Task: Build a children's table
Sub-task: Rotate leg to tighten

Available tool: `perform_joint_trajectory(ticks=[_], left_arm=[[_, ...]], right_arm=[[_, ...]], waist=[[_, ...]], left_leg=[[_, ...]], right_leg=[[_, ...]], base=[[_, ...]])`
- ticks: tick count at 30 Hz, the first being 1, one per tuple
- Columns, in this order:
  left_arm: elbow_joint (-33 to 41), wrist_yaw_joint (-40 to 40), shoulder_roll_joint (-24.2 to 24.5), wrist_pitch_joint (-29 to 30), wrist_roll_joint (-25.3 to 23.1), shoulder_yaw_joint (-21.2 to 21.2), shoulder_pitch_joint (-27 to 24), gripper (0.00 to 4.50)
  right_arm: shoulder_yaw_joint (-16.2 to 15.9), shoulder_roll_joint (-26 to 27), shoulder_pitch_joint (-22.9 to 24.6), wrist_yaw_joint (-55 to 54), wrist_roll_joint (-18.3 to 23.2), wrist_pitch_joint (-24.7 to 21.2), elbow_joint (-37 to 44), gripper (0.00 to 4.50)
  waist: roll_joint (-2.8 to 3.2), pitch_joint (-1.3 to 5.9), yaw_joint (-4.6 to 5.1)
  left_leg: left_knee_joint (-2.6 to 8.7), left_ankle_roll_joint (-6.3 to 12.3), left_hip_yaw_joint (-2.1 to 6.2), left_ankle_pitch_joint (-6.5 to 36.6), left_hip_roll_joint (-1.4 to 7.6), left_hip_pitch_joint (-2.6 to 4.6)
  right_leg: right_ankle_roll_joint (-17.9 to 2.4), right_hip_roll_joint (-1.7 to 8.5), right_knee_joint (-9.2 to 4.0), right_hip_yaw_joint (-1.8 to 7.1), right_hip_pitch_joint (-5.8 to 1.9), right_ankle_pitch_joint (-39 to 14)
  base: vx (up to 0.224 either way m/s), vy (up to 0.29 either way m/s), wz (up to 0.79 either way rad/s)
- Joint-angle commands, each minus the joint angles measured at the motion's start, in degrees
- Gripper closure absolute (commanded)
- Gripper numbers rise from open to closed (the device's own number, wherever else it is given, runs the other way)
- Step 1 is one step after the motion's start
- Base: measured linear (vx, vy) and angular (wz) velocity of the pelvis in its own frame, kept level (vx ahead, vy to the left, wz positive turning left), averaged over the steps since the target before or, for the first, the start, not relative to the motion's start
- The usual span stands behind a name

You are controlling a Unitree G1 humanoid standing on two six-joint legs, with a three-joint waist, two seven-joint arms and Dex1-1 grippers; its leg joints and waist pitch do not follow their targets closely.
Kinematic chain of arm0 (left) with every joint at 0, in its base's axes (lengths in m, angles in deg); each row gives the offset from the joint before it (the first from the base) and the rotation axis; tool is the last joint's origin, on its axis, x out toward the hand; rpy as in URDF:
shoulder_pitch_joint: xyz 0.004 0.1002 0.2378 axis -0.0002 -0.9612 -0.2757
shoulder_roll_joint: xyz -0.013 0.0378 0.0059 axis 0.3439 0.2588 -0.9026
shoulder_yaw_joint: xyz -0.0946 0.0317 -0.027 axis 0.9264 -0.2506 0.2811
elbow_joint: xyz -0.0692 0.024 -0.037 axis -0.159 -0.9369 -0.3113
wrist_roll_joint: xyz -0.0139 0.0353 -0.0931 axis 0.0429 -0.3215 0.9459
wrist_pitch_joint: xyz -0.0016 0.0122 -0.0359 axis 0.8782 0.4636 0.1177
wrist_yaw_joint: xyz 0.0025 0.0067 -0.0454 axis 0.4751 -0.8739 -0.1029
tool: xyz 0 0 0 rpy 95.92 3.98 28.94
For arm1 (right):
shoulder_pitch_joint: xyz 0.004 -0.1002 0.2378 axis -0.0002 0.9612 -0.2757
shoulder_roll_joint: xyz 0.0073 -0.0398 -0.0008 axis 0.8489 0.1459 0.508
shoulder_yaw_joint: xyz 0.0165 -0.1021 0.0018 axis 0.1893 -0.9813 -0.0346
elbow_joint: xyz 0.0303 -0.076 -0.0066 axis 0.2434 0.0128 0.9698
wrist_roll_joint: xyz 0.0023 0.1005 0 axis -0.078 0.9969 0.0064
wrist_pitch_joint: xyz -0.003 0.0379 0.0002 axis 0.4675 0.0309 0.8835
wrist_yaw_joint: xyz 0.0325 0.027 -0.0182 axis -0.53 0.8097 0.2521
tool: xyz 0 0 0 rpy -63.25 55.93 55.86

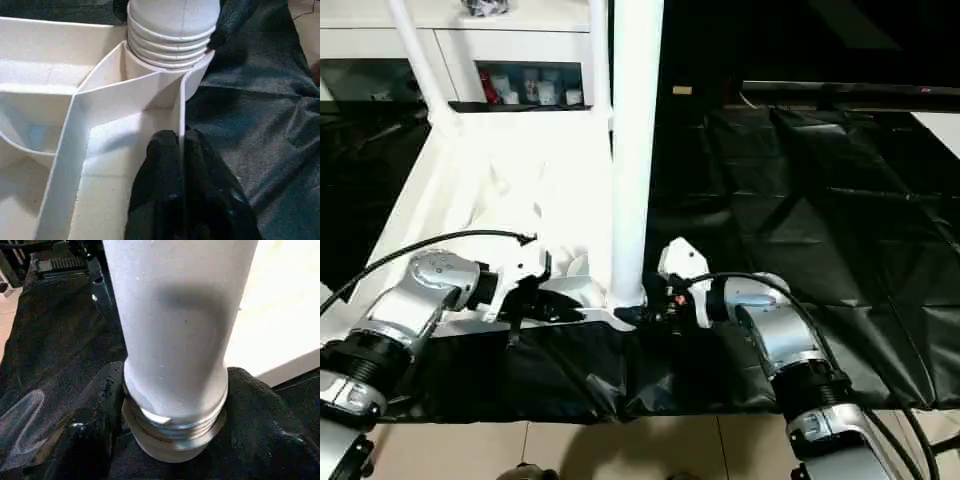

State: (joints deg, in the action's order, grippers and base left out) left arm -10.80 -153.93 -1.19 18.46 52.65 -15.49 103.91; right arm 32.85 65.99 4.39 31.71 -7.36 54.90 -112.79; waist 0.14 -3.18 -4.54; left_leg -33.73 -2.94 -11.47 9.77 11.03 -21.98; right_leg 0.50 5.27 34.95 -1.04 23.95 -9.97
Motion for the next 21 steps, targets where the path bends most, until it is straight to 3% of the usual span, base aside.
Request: perform_joint_trajectory(ticks=[1,8,15,18,21], left_arm=[[-0.4,1.0,0.2,1.0,-0.5,-0.4,-0.4,4.45],[0.9,1.6,-1.2,2.0,0.6,-0.2,-1.2,4.5],[1.3,2.4,-2.8,3.3,1.8,0.6,-1.4,4.5],[0.7,7.9,-6.2,5.6,0.6,0.5,-0.4,4.5],[-0.1,12.2,-8.3,6.5,-0.4,0.8,0.6,4.5]], right_arm=[[-2.0,1.1,0.7,-0.1,-0.7,0.7,1.2,1.74],[-2.6,3.1,0.0,-0.8,-0.5,-0.2,0.3,1.78],[-2.4,3.5,0.0,-0.9,-0.4,-0.4,0.2,1.79],[-1.4,6.7,-0.9,-10.4,-3.3,0.6,-4.0,1.79],[-0.7,8.7,-1.7,-17.2,-5.2,1.0,-6.6,1.79]], waist=[[0.22,3.87,-0.03],[0.19,3.69,0.33],[0.02,3.71,0.7],[0.07,3.48,1.0],[-0.22,3.42,1.78]], left_leg=[[4.24,0.46,0.78,16.6,1.8,1.24],[4.45,-0.16,0.93,18.5,1.8,1.34],[4.45,0.11,0.93,18.2,1.79,1.25],[4.48,-0.31,0.91,18.8,1.74,1.28],[4.63,-1.46,1.32,20.2,1.46,1.14]], right_leg=[[-14.1,2.01,-3.97,1.03,-2.58,-11.9],[-12.8,2.13,-4.44,1.12,-2.35,-16.4],[-12.7,2.08,-4.45,1.11,-2.35,-16.2],[-12.8,2.14,-4.58,1.18,-2.03,-17.5],[-10.5,2.28,-5.1,1.02,-2.13,-23.5]], base=[[0.0,0.0,0.0],[0.0,0.0,0.0],[0.0,0.0,0.0],[0.0,0.0,0.0],[0.0,0.0,0.0]])
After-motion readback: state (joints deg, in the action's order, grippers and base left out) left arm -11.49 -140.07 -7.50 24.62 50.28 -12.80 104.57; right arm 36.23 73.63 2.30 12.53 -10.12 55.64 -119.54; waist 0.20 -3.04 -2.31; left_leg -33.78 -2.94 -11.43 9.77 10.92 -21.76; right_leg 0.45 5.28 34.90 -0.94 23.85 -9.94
